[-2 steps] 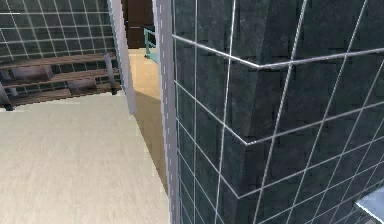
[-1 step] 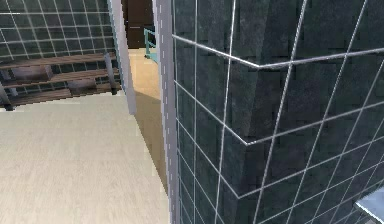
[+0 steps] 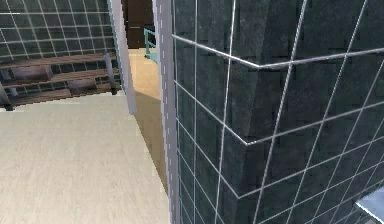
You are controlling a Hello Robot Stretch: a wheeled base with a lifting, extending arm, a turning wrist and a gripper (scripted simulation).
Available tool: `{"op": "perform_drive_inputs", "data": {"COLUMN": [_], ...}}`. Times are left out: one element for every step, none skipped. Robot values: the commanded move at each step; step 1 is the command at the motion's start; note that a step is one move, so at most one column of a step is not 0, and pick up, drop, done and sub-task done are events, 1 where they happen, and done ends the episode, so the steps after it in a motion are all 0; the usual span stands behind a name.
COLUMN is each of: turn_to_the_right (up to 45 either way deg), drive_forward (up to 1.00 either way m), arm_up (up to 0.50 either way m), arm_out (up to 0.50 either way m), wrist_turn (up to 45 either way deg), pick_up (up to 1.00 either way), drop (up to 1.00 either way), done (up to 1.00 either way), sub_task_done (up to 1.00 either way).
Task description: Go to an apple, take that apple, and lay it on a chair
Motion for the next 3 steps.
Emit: {"op": "perform_drive_inputs", "data": {"turn_to_the_right": [0.0,0.0,0.0], "drive_forward": [0.00,0.00,0.00], "arm_up": [0.00,0.00,0.00], "arm_out": [0.00,0.00,0.00], "wrist_turn": [45.0,45.0,39.0], "pick_up": [0.00,0.00,0.00], "drop": [0.00,0.00,0.00], "done": [0.00,0.00,0.00], "sub_task_done": [0.00,0.00,0.00]}}
